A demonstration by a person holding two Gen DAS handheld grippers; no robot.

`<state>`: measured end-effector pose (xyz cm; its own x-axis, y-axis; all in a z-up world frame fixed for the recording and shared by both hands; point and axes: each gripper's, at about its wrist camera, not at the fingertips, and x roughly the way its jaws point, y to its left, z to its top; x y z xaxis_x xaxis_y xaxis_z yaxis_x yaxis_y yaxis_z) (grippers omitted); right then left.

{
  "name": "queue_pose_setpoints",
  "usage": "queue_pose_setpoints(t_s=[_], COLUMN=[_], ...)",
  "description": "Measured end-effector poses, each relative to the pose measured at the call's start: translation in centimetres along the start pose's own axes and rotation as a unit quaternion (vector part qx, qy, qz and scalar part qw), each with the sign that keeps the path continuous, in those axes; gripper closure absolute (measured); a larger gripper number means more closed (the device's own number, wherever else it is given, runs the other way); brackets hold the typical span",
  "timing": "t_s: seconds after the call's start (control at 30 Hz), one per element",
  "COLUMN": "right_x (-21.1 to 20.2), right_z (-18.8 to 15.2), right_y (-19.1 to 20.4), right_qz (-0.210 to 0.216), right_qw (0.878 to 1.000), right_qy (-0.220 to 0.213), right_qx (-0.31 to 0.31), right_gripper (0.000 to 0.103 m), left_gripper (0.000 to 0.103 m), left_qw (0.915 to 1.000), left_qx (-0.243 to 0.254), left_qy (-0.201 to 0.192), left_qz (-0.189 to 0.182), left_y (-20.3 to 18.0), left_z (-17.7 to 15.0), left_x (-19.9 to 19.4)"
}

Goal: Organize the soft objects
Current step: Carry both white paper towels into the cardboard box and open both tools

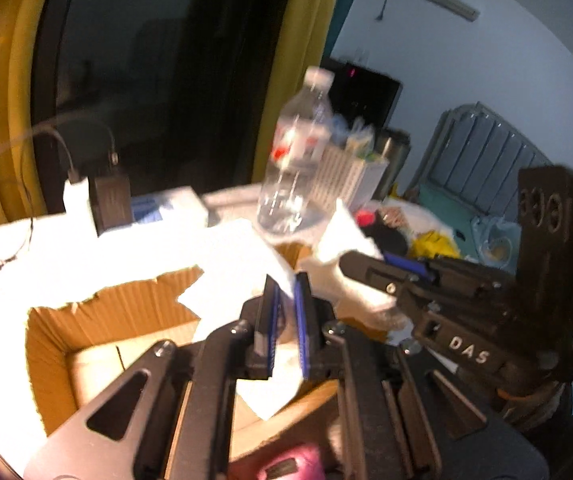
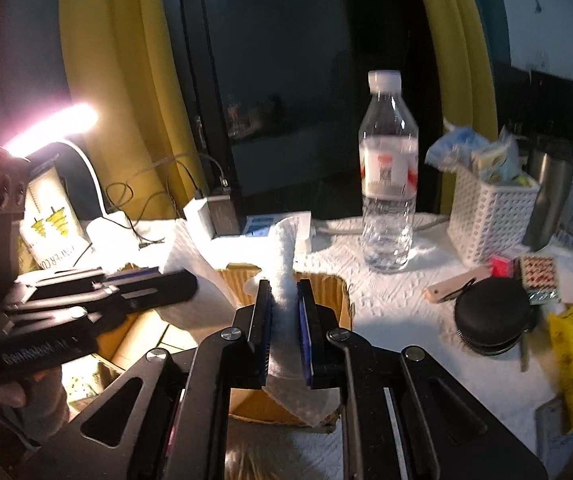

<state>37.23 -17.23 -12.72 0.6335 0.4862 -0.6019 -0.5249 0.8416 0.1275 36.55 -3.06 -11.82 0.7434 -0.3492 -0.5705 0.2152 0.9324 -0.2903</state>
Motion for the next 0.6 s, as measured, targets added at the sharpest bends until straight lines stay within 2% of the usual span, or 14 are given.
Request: queue_pose_setpoints(t_s=[0.1, 0.2, 0.27, 0.33, 0.4, 0.43, 0.47, 0.6], right_x=[1.2, 2.2, 2.7, 2.8, 2.5, 2.3, 2.0, 0.6], right_z=[-0.5, -1.0, -1.3, -1.4, -1.3, -1.1, -1.0, -0.6], right_y=[-0.4, -0.8, -0.9, -0.9, -1.0, -1.0, -1.1, -1.3], right_qz=[0.0, 0.008, 0.01, 0.008, 0.008, 0.005, 0.0, -0.013], right_qw=[1.0, 0.999, 0.999, 0.999, 0.999, 0.999, 0.999, 0.999], right_qy=[0.015, 0.028, 0.038, 0.041, 0.038, 0.035, 0.032, 0.019], right_qx=[0.008, 0.016, 0.02, 0.023, 0.027, 0.029, 0.029, 0.036], right_gripper=[0.09, 0.089, 0.083, 0.062, 0.057, 0.057, 0.056, 0.055], left_gripper=[0.093, 0.088, 0.079, 0.072, 0.056, 0.041, 0.032, 0.032], left_qw=[0.9996, 0.9986, 0.9978, 0.9973, 0.997, 0.9972, 0.9977, 0.998], left_qx=[-0.002, -0.008, -0.009, -0.004, 0.006, 0.007, 0.005, 0.011], left_qy=[0.028, 0.05, 0.063, 0.068, 0.066, 0.062, 0.058, 0.05], left_qz=[0.004, 0.014, 0.019, 0.026, 0.04, 0.042, 0.036, 0.038], left_y=[0.3, 0.7, 0.7, 0.6, 0.2, 0.1, 0.0, -0.6], left_z=[-0.7, -1.3, -1.5, -1.8, -1.8, -1.7, -1.7, -1.7], left_x=[1.7, 2.9, 3.3, 3.3, 2.8, 2.4, 2.0, 0.6])
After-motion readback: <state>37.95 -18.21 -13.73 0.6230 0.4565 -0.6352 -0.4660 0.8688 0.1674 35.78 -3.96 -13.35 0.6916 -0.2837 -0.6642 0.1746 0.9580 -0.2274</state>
